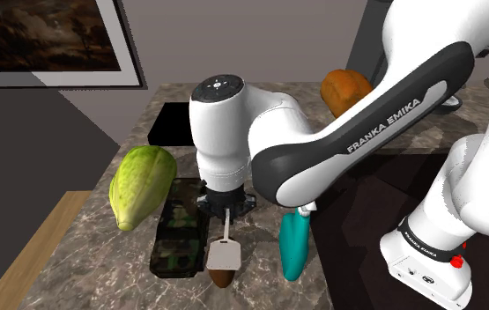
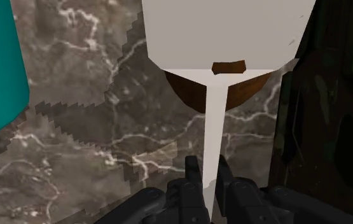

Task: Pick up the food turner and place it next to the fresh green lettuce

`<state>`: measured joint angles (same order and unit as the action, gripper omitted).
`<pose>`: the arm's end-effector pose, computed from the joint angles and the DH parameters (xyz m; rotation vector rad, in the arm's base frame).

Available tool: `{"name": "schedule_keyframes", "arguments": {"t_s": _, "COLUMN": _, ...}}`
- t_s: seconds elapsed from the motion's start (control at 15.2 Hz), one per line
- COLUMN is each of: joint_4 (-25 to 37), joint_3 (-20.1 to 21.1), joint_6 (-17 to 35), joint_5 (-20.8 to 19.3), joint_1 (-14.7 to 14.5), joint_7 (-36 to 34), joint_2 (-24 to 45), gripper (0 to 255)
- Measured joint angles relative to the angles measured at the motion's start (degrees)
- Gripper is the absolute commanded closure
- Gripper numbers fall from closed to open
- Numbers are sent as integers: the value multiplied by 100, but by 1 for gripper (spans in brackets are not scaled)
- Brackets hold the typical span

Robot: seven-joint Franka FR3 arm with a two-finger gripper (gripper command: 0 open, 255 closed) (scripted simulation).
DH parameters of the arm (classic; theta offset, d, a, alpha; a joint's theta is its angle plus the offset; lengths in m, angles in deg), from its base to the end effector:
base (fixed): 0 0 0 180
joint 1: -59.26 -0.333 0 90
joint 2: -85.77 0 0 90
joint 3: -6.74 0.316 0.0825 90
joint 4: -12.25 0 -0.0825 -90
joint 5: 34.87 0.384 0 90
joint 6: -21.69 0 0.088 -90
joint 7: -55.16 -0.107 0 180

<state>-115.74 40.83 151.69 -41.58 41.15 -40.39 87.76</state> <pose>0.3269 0.4155 0.3587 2.9469 -1.0456 0.1090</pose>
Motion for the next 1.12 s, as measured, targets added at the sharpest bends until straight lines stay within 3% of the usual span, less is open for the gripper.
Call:
{"name": "schedule_keyframes", "arguments": {"t_s": 0.4, "joint_4": -53, "joint_3": -2, "joint_6": 71, "joint_5": 11, "joint_1": 2, "joint_7": 5, "joint_2": -28, "gripper": 255}}
{"name": "schedule_keyframes", "arguments": {"t_s": 0.46, "joint_4": -47, "joint_3": -1, "joint_6": 65, "joint_5": 6, "joint_1": 0, "joint_7": -2, "joint_2": -21, "gripper": 0}}
{"name": "schedule_keyframes", "arguments": {"t_s": 0.86, "joint_4": -90, "joint_3": 8, "joint_6": 47, "joint_5": 4, "joint_1": -10, "joint_7": -16, "joint_2": 25, "gripper": 0}}
{"name": "schedule_keyframes", "arguments": {"t_s": 1.12, "joint_4": 148, "joint_3": 12, "joint_6": -486, "joint_5": 311, "joint_1": 4, "joint_7": 219, "joint_2": -359, "gripper": 0}}
